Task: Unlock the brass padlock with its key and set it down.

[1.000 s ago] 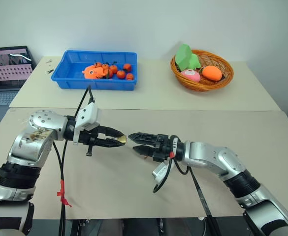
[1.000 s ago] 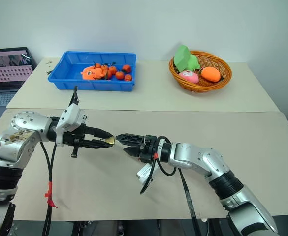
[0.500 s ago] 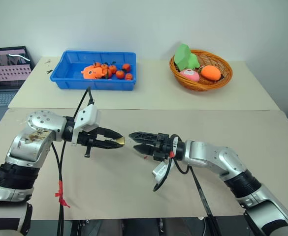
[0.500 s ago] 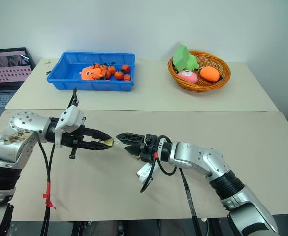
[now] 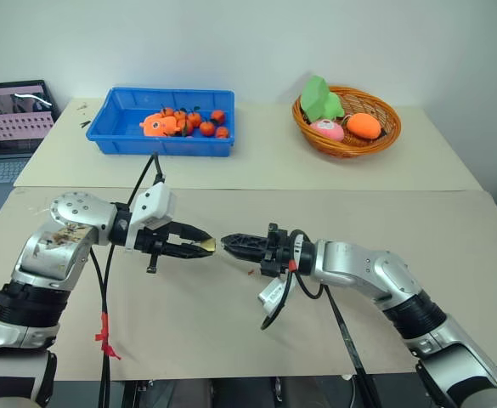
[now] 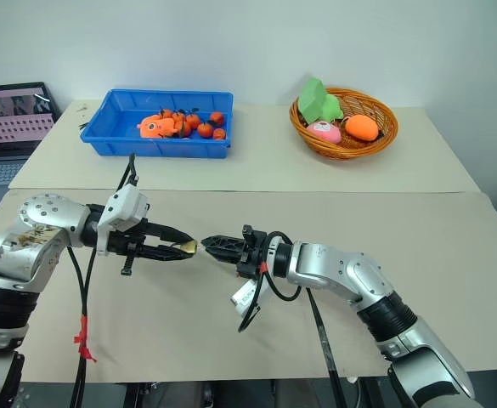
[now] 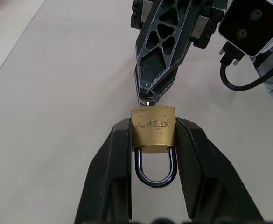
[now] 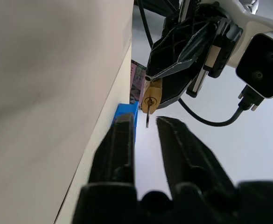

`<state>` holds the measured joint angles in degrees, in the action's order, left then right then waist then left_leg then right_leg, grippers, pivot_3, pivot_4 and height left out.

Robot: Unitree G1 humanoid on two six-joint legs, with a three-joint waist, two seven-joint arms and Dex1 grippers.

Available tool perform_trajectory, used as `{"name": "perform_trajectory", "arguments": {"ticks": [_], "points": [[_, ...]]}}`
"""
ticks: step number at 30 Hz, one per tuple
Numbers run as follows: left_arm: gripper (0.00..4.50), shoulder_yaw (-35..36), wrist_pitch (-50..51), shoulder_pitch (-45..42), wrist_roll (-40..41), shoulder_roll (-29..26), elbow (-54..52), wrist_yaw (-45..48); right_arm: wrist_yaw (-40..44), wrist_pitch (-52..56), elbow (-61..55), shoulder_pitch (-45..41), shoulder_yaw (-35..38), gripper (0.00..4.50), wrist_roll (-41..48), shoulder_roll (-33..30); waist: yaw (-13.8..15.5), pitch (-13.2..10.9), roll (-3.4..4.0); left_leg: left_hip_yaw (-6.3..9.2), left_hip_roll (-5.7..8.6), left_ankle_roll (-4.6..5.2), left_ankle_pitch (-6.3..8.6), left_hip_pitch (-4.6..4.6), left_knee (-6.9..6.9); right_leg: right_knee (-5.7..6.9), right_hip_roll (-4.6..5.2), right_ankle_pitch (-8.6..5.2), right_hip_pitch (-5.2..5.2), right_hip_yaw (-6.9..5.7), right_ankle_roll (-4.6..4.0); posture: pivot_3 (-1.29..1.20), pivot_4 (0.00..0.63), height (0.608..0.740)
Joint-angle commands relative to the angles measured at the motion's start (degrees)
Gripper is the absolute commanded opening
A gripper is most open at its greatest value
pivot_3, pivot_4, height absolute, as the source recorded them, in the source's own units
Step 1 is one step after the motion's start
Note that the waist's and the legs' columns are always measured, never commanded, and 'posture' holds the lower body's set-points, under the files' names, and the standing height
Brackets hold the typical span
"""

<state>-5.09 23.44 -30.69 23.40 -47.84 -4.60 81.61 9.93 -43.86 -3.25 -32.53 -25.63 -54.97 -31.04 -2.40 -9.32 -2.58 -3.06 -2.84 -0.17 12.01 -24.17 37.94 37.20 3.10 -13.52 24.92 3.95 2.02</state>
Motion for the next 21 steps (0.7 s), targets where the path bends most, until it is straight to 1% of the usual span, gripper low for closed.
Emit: {"name": "perform_trajectory", "arguments": {"ticks": [1, 12, 21], "points": [[0.81, 0.63, -1.41, -0.79, 0.02, -0.12, -0.52, -0.2, 0.07, 0.7, -2.4, -1.13, 1.11, 0.08, 0.95, 0.36, 0.0, 0.0, 0.0, 0.0, 0.0, 0.0, 0.0, 0.0, 0.0, 0.0, 0.0, 0.0, 0.0, 0.0, 0.0, 0.0, 0.15, 0.74], [0.81, 0.62, -1.67, -1.15, -0.31, 0.14, 0.05, -0.57, 1.37, 1.09, -3.07, -1.29, 0.61, 0.08, 0.78, 1.25, 0.0, 0.0, 0.0, 0.0, 0.0, 0.0, 0.0, 0.0, 0.0, 0.01, 0.0, 0.0, 0.0, 0.0, 0.0, 0.0, 0.15, 0.74], [0.81, 0.65, -1.94, -1.46, -0.65, 0.54, 0.48, -0.99, 7.57, -1.8, -0.15, -1.63, -1.11, 0.08, 10.63, 0.33, -0.01, 0.0, 0.0, 0.0, 0.0, 0.0, 0.0, 0.01, 0.01, 0.01, 0.0, 0.01, -0.01, 0.0, 0.0, 0.0, 0.15, 0.74]]}}
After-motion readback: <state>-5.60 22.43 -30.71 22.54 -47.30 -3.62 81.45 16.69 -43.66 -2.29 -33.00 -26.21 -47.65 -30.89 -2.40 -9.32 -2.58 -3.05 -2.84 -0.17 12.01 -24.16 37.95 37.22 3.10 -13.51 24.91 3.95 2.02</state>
